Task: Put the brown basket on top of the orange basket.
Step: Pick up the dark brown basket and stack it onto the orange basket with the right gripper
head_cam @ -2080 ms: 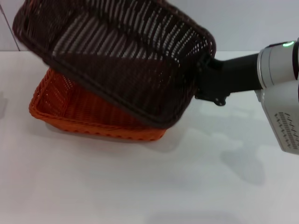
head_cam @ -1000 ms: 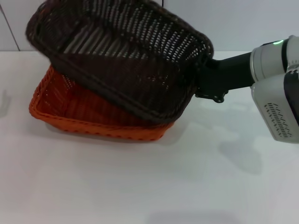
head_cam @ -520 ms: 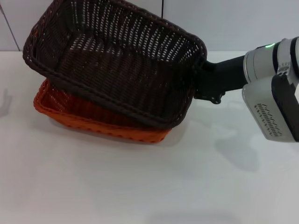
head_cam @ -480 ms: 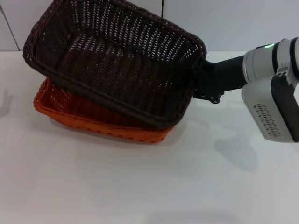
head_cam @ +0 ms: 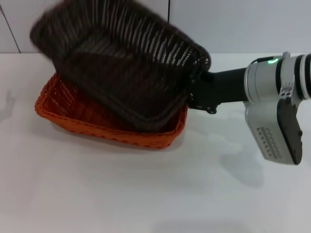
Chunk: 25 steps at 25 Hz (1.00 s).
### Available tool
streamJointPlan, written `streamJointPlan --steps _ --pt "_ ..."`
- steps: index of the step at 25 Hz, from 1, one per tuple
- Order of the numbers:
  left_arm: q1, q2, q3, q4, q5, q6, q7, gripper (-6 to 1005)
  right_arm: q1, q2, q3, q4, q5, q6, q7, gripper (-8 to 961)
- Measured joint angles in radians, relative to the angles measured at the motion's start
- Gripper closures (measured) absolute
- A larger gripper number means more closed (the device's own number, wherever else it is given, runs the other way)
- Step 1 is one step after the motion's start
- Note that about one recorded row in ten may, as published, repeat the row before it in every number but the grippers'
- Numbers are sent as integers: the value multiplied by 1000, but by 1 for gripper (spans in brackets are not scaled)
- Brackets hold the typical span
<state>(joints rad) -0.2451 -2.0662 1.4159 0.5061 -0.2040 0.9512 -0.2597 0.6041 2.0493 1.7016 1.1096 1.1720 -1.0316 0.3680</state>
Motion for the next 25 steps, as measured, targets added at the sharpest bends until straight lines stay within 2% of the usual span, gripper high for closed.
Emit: streamJointPlan --steps 2,7,12,18,23,25 --pt "-3 0 1 0 0 -2 0 199 -8 0 -12 -1 12 7 -8 692" --pt "-1 0 6 0 0 -4 0 199 -12 -2 -45 -14 15 66 -10 649" --pt "4 0 8 0 0 -12 -1 199 -18 -5 -74 -13 6 92 -10 644" --pt "3 0 10 0 0 -34 -2 199 -48 -9 -160 -12 11 232 -2 638" --pt "2 0 11 0 0 -41 -3 199 -83 -15 -206 10 34 286 3 527" --pt "2 0 11 0 0 -42 -3 199 -99 -15 -214 27 35 293 4 525"
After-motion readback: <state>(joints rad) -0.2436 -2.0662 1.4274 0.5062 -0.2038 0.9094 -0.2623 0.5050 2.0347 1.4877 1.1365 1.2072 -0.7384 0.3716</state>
